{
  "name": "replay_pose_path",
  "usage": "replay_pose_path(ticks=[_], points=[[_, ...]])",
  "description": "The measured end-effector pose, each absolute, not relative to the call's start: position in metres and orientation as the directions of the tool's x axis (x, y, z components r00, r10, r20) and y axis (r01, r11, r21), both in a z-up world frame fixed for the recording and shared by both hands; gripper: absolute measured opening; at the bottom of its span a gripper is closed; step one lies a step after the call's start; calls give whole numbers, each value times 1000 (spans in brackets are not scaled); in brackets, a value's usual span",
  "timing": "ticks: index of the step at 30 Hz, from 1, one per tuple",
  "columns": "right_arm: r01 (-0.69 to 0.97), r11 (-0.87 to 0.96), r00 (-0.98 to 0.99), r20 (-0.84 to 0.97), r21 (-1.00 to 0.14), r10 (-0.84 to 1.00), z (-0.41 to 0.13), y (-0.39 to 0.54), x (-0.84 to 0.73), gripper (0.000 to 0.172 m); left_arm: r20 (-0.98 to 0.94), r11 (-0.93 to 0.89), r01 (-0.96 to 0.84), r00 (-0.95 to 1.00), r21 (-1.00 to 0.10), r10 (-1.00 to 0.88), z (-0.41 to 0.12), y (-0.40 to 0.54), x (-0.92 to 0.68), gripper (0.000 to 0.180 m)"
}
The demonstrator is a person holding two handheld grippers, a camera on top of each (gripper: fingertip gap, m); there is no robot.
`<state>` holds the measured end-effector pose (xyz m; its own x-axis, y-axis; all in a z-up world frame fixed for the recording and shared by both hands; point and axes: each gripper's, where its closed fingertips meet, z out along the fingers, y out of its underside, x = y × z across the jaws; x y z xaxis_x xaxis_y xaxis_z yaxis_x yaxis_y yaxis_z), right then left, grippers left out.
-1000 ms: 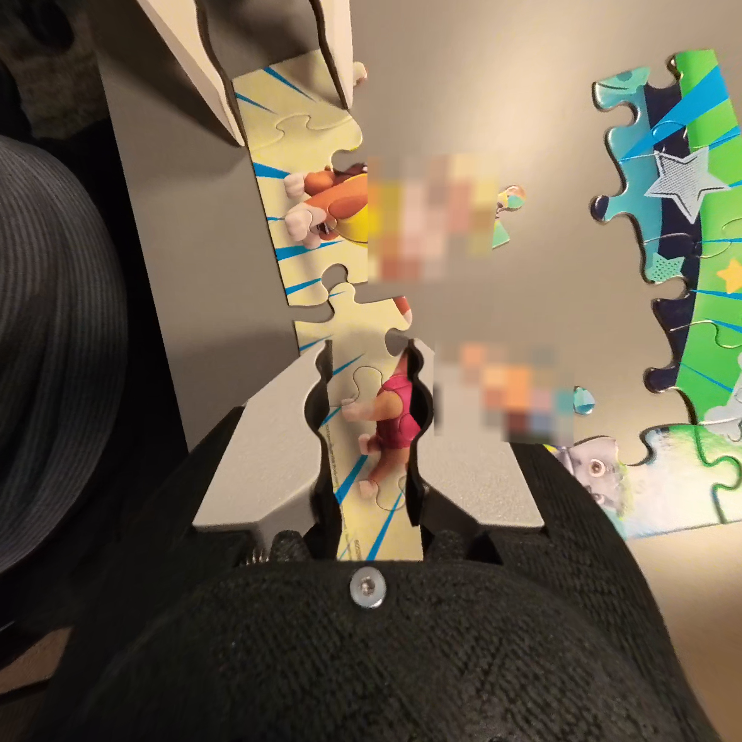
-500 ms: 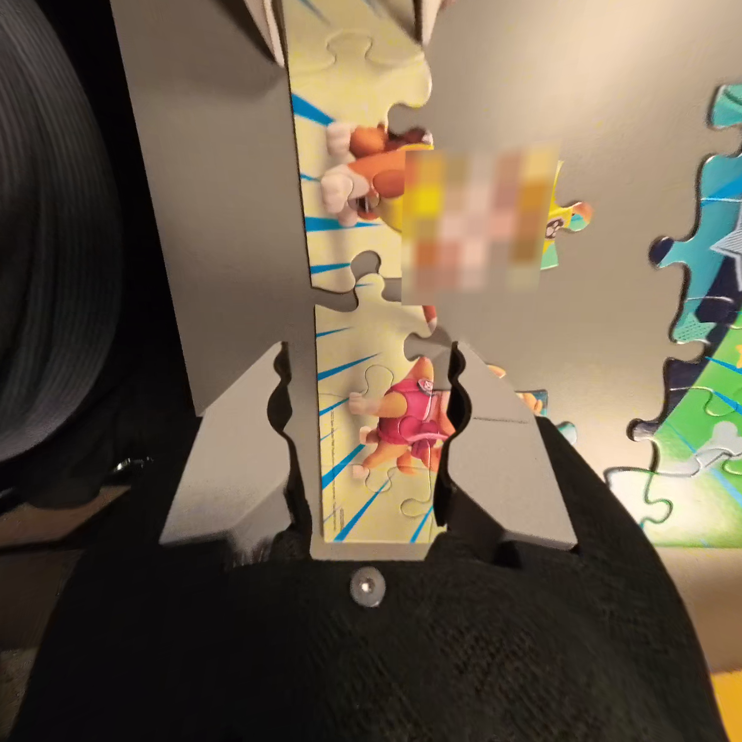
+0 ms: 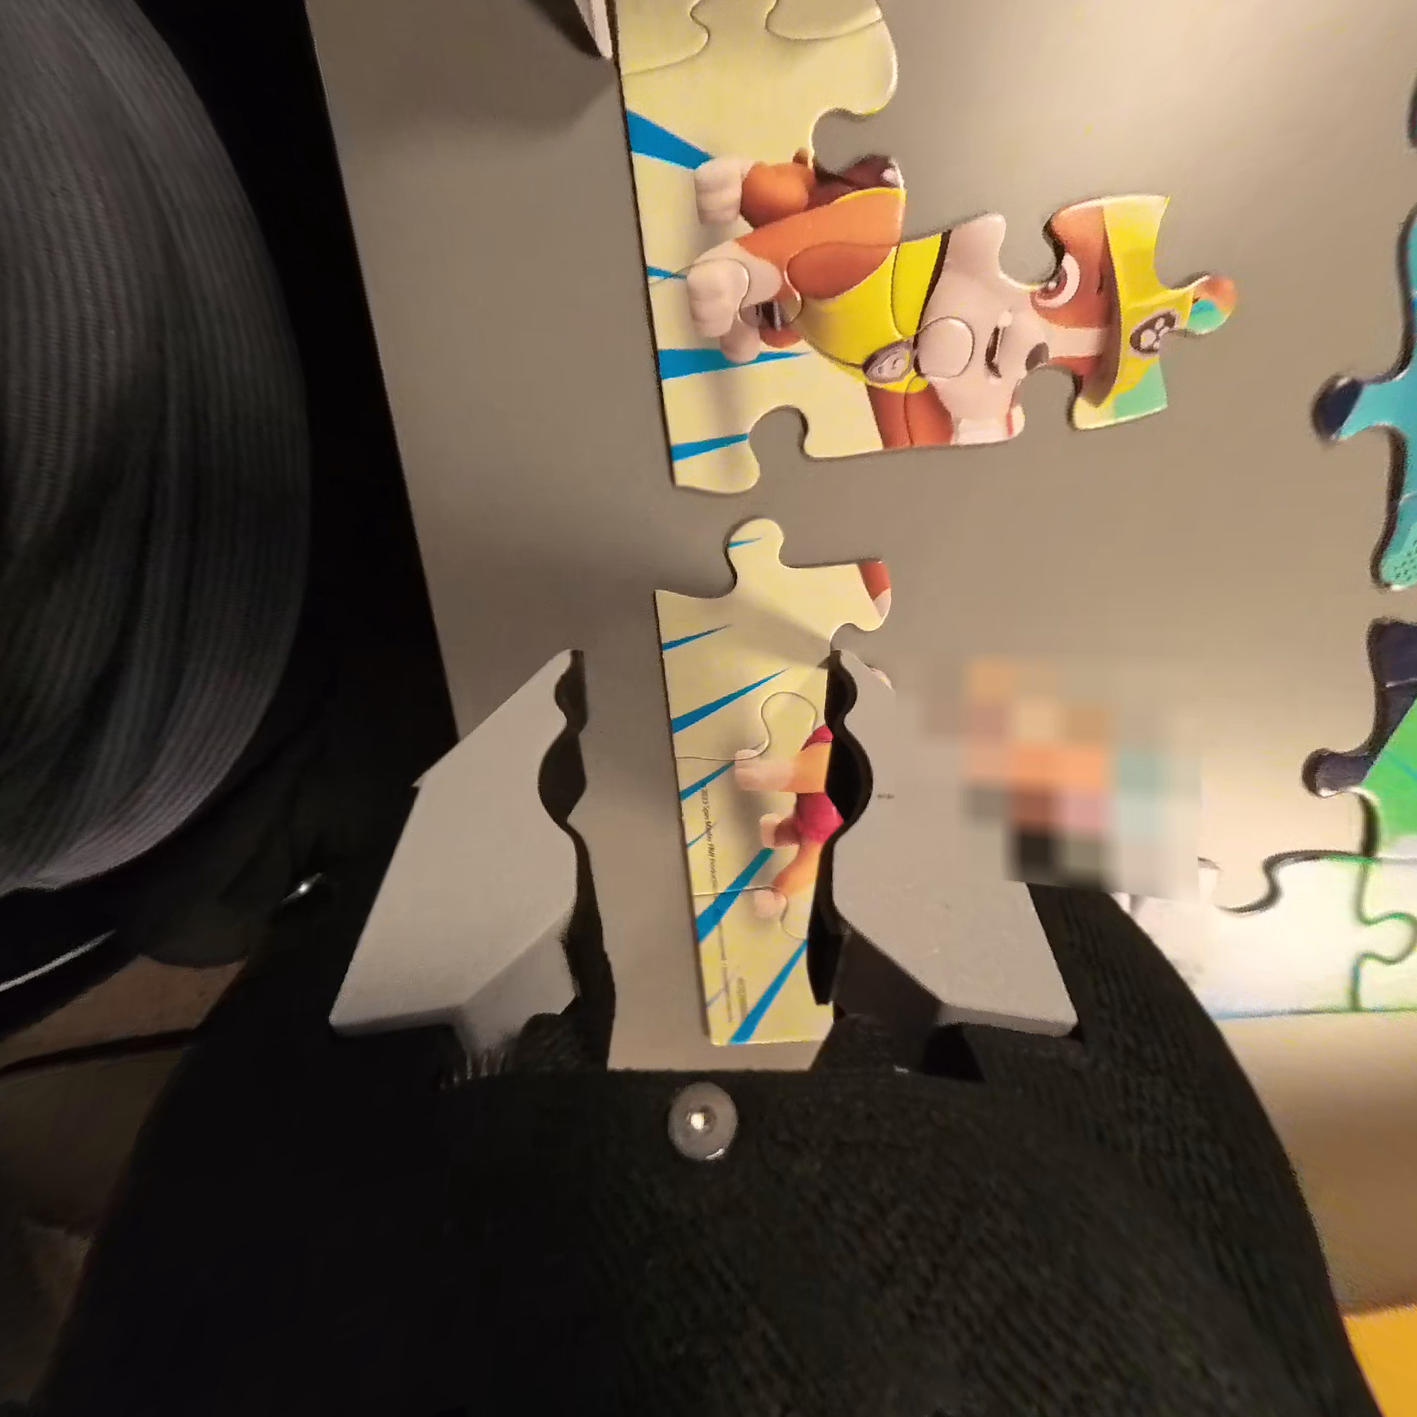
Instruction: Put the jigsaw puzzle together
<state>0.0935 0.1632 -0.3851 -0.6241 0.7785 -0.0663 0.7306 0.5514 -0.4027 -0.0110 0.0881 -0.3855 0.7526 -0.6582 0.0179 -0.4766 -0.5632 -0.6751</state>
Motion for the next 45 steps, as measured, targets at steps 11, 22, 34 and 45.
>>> replay_pose_path(ticks=[11,22,34,45], points=[[712,291,-492,-159,-639,856,-364,146,96,78,2,-574,-474,770,-668,-638,-385,89,-8,70],[659,365,-603,-172,-658,779,-377,94,79,95,89,-647,-445,779,-620,-621,-385,74,14,93],[631,402,-626,-131,-663,768,-380,62,103,96,-119,-580,-609,738,-541,-664,-396,41,40,94],[636,319,-615,-212,-702,760,-375,32,135,93,-438,-327,-808,553,-490,-709,-406,20,62,78]])
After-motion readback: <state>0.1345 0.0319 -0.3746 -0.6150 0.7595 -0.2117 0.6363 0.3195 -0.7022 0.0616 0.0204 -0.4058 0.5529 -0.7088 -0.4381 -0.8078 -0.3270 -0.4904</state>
